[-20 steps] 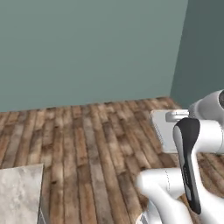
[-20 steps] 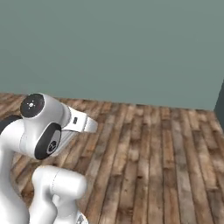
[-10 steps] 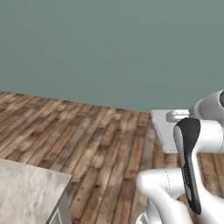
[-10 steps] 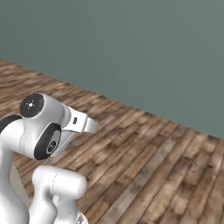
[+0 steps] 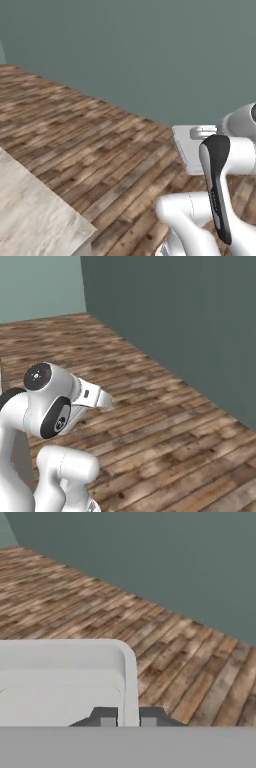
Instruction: Retrieve the tupperware and aluminum foil from the cabinet and place them on the dining counter near the plate with squash and garlic to prepare for storing leftovers.
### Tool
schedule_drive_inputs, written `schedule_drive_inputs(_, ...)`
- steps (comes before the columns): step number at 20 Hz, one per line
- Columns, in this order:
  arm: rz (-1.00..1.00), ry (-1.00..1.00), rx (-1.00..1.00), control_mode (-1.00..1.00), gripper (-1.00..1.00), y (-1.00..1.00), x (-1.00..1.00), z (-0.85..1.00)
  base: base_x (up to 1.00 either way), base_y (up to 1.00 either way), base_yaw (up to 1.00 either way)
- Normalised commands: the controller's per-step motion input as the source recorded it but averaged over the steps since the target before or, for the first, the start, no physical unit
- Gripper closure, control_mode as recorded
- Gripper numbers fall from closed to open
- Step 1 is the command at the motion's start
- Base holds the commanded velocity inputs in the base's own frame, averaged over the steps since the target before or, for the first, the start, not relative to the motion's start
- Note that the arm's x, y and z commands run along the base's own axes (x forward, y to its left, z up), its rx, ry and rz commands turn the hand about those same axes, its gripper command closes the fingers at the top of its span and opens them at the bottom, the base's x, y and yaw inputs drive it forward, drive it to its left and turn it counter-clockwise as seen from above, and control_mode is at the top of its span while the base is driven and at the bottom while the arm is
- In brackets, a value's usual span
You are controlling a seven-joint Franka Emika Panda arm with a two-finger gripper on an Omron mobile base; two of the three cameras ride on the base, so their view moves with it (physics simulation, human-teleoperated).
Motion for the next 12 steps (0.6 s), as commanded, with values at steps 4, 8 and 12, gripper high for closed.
schedule_drive_inputs(4, 0.0, 0.0, 0.0, 1.0, 1.0, 0.0, 0.0, 0.0, 1.0, -0.06, 0.65)
schedule_drive_inputs(8, 0.0, 0.0, 0.0, 1.0, 1.0, 0.0, 0.0, 0.0, 1.0, -0.16, 0.61)
schedule_drive_inputs(12, 0.0, 0.0, 0.0, 1.0, 1.0, 0.0, 0.0, 0.0, 1.0, -0.27, 0.53)
